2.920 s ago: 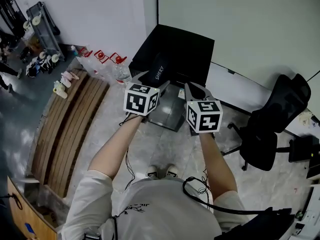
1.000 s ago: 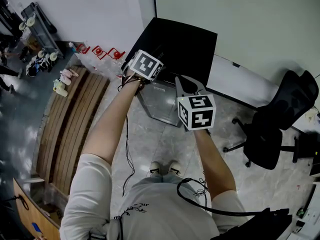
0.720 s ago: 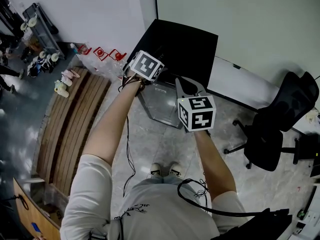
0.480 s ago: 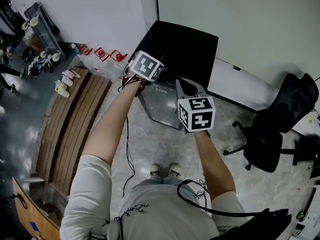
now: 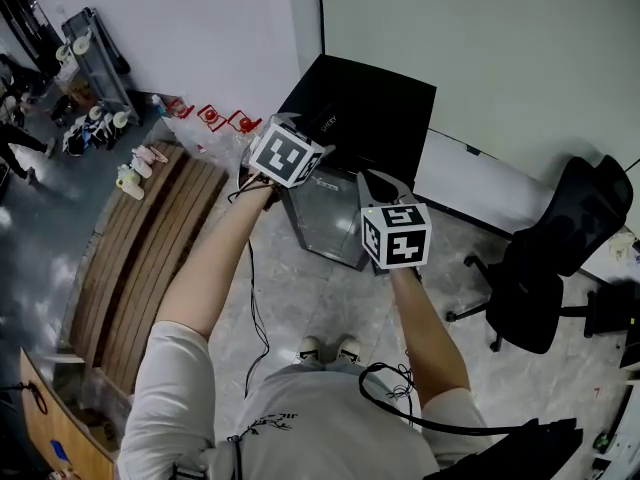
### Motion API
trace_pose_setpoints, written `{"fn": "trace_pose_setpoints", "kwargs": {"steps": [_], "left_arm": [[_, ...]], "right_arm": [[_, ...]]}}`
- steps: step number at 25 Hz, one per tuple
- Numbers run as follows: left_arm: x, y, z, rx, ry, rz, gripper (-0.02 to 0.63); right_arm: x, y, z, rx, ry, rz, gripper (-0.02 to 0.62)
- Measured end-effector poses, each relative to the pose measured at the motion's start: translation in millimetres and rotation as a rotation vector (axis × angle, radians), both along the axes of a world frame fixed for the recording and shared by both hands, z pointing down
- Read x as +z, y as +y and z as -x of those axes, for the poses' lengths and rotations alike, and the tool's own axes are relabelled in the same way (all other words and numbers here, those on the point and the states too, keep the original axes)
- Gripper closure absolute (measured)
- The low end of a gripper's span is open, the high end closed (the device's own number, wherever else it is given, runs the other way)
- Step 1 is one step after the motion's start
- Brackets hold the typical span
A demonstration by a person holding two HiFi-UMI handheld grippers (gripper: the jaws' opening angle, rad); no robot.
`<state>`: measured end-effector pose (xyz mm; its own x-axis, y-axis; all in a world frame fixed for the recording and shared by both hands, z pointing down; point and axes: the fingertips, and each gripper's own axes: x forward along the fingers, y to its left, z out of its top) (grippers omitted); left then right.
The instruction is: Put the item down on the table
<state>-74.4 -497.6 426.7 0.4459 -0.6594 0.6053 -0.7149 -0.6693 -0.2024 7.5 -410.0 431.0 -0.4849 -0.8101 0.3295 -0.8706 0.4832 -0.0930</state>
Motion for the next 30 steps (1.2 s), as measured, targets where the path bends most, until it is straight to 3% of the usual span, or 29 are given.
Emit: {"fn": "trace_pose_setpoints", "kwargs": {"steps": [2,7,9,13,17,25,30], "left_arm": [[-8,24,-1,-0.002,0.043,-0.053,0.354],[4,99,3,-0.039,0.161,-0.093,0.495],[19,130,5,-0.079,0.195,-0.102,0.588],[52,189,5,-0.160,0.273,-0.090,0.598],[87,243,-2,-0.252,0.377,-0.033,0.598],[110,279,9,-0.318,0.369,-0.046,0.600],[106,280,12,-0.316,0.372,-0.050,0.600]], "right_arm": [[1,12,0,-0.002,-0.001,0.003,0.591],[7,46,0,-0.014,-0.004,0.022,0.591],[13,67,-1,-0.022,-0.001,0.033,0.591],[31,115,-1,-0.007,0.025,0.021,0.591],[55,155,-2,0.078,-0.014,0.056,0.591],[98,199,4,0.081,-0.041,0.156,0.591],[95,197,5,0.086,-0.007,0.130,0.592]]}}
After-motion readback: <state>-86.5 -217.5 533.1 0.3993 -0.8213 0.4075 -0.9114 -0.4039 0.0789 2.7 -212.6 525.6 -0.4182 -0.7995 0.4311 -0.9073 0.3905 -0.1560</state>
